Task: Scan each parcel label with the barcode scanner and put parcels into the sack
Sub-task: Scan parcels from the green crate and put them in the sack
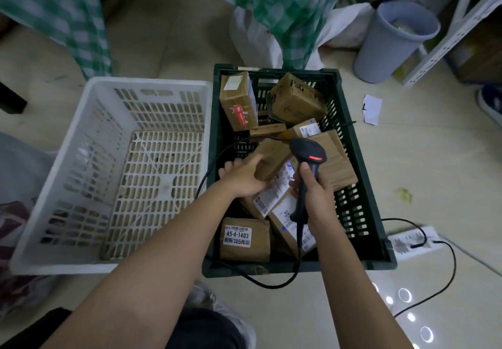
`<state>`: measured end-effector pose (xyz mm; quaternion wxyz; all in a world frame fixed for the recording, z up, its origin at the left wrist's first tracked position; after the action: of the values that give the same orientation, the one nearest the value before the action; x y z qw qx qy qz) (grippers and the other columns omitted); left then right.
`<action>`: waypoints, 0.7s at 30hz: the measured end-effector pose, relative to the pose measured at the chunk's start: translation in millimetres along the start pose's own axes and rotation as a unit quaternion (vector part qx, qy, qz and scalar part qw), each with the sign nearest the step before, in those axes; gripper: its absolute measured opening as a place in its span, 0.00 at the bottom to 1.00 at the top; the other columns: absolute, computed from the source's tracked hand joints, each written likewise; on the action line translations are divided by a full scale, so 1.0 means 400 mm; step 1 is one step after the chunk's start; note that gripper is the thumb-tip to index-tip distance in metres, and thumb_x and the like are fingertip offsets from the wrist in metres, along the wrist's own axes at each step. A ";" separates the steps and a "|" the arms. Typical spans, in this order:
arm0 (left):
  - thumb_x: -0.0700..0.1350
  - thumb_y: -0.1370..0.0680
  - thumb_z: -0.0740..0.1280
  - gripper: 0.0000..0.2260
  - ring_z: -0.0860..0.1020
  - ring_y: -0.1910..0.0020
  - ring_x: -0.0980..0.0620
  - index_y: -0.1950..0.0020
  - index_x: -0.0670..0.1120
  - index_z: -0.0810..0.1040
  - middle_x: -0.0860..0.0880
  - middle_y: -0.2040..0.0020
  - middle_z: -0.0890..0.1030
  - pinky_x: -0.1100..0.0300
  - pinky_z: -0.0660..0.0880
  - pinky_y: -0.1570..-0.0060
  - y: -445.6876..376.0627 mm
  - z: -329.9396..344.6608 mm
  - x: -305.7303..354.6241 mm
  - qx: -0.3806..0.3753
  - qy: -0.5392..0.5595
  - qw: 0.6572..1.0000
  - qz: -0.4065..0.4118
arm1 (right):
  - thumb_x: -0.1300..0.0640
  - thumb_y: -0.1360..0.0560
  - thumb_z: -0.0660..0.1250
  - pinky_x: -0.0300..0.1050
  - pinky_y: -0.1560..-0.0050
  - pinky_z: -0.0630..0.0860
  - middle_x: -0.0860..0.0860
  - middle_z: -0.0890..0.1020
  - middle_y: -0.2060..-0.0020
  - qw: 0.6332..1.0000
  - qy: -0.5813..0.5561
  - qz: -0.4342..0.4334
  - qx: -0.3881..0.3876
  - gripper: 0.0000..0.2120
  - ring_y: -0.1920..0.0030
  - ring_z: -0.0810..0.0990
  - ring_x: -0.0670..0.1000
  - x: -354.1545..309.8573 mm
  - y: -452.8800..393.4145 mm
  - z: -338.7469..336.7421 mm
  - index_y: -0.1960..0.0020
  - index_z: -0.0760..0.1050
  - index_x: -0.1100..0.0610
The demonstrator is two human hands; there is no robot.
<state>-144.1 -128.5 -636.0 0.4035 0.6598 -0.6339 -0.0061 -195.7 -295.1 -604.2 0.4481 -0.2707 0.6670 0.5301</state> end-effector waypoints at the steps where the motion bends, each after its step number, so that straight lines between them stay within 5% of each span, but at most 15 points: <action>1: 0.62 0.28 0.68 0.29 0.61 0.33 0.40 0.30 0.64 0.59 0.42 0.32 0.65 0.48 0.58 0.38 0.019 -0.007 0.014 0.015 -0.010 1.000 0.009 | 0.50 0.20 0.63 0.46 0.52 0.75 0.52 0.80 0.55 1.000 -0.004 -0.002 -0.001 0.15 0.57 0.81 0.49 -0.005 0.013 -0.001 0.40 0.75 0.59; 7: 0.57 0.30 0.71 0.29 0.64 0.35 0.40 0.34 0.64 0.59 0.43 0.35 0.66 0.46 0.64 0.38 0.153 -0.073 0.028 0.079 0.031 0.996 0.028 | 0.47 0.21 0.64 0.47 0.57 0.75 0.52 0.80 0.59 0.999 -0.010 -0.043 -0.021 0.15 0.64 0.79 0.48 -0.077 0.118 0.015 0.44 0.77 0.58; 12: 0.55 0.32 0.73 0.27 0.80 0.53 0.42 0.44 0.63 0.58 0.45 0.46 0.76 0.44 0.81 0.56 0.334 -0.223 -0.054 0.105 0.234 0.966 0.028 | 0.46 0.21 0.64 0.46 0.61 0.74 0.50 0.80 0.62 0.991 -0.004 -0.091 -0.098 0.15 0.65 0.76 0.49 -0.176 0.241 0.116 0.44 0.78 0.57; 16: 0.47 0.28 0.74 0.27 0.79 0.49 0.46 0.40 0.56 0.59 0.45 0.42 0.76 0.46 0.79 0.49 0.487 -0.326 -0.178 0.182 0.324 0.929 0.004 | 0.52 0.21 0.65 0.41 0.60 0.77 0.49 0.82 0.61 0.976 0.008 -0.133 -0.174 0.06 0.64 0.80 0.47 -0.248 0.362 0.260 0.48 0.78 0.53; 19: 0.47 0.30 0.76 0.29 0.78 0.44 0.44 0.40 0.55 0.59 0.42 0.39 0.75 0.44 0.77 0.44 0.581 -0.367 -0.282 0.226 0.392 0.892 -0.007 | 0.51 0.23 0.68 0.49 0.55 0.80 0.54 0.84 0.55 0.961 0.056 -0.153 -0.221 0.03 0.57 0.83 0.54 -0.270 0.435 0.379 0.51 0.78 0.50; 21: 0.45 0.30 0.76 0.29 0.78 0.44 0.44 0.39 0.54 0.60 0.42 0.38 0.75 0.46 0.79 0.46 0.627 -0.381 -0.341 0.255 0.434 0.864 -0.009 | 0.51 0.24 0.69 0.47 0.61 0.78 0.56 0.84 0.57 0.958 0.074 -0.156 -0.229 0.06 0.62 0.82 0.54 -0.271 0.467 0.453 0.52 0.78 0.53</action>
<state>-300.2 98.7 -466.5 0.4554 0.6812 -0.3681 0.4394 -246.8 -80.9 -428.1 0.4004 -0.5055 0.5082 0.5708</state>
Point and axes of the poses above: each hand's wrist, its own y-axis away from the middle knuckle, its own z-axis out of the palm, x = y × z, the point moved 7 cm from there along -y, towards the middle knuckle
